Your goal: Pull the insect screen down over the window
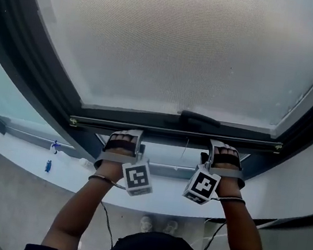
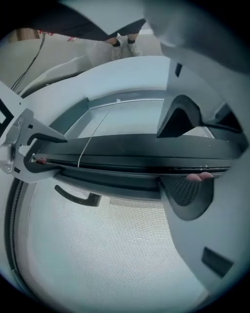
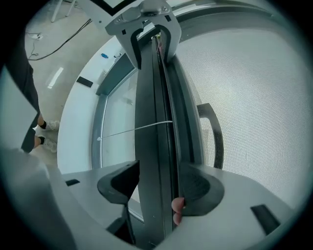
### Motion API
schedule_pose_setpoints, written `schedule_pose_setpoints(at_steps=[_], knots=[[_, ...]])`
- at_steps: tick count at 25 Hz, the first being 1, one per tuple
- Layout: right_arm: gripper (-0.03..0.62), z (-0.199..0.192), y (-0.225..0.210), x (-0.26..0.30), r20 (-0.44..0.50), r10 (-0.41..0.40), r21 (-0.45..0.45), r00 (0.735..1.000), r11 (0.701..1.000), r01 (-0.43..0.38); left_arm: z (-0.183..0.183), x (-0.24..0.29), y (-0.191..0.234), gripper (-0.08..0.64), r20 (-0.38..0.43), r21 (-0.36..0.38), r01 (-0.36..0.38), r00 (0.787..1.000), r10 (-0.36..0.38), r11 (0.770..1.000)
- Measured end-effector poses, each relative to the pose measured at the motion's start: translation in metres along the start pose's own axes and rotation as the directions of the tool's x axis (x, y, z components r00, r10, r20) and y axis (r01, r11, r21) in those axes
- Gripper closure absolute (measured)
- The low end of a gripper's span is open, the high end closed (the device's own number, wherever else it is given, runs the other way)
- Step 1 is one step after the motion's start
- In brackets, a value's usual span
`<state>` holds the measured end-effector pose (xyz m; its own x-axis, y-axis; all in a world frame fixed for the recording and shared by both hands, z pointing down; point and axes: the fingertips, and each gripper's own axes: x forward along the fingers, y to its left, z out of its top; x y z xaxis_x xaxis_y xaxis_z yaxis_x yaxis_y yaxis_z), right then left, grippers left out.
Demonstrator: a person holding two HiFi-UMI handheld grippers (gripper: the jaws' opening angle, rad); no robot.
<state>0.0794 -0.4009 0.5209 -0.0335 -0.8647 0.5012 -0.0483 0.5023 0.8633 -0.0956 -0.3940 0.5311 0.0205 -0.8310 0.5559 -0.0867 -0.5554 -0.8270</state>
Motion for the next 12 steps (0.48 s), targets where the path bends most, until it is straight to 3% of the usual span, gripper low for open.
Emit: schedule_pose_setpoints(at_steps=[4, 12], knots=[[0.350, -0.0005, 0.0002, -0.0024, -0.022, 0.009, -0.006, 1.000, 1.000, -0.010, -0.0002, -0.0025, -0.0025, 0.328, 0.013, -0.002, 0.017, 1.000, -0.017, 1.000], [0.350, 0.0011, 0.0026, -0.0043, 0.023, 0.002, 0.039, 1.000, 0.999, -0.003, -0.0010, -0.0015, -0.0037, 0.328, -0.011, 0.009, -0.003, 1.000, 0.003, 1.000]])
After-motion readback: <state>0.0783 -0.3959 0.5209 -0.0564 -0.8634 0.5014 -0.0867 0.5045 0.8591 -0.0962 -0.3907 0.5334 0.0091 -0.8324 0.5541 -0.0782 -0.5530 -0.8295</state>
